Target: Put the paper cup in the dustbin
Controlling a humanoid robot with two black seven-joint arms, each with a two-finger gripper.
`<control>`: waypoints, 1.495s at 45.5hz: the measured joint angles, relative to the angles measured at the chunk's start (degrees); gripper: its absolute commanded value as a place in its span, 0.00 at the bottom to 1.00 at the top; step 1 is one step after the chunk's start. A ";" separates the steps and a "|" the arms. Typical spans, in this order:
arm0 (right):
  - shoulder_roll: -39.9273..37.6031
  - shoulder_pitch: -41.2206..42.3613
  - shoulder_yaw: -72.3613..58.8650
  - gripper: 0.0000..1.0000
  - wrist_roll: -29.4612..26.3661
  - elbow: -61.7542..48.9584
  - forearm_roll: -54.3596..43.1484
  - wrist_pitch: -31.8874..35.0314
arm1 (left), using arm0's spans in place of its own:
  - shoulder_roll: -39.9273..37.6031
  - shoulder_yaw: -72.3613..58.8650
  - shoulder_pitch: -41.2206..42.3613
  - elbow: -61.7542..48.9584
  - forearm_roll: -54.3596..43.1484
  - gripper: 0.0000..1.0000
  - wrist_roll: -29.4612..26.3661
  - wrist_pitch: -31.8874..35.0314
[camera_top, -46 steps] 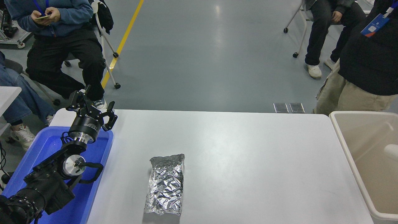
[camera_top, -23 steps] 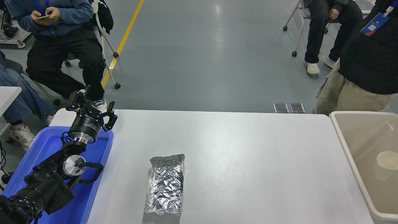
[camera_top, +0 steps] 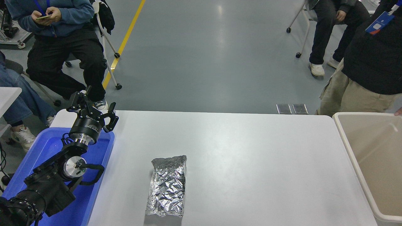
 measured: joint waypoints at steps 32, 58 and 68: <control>-7.31 1.41 25.63 0.99 5.19 13.72 0.31 13.79 | 0.00 -0.02 -0.02 0.00 0.07 1.00 0.00 0.00; 0.54 -9.44 63.31 0.99 11.32 39.73 -21.40 15.09 | 0.00 -0.01 -0.01 0.00 0.07 1.00 0.00 0.00; 7.37 -12.74 73.53 0.99 11.81 44.23 -29.60 15.08 | -0.01 0.00 -0.01 0.00 0.06 1.00 0.00 0.00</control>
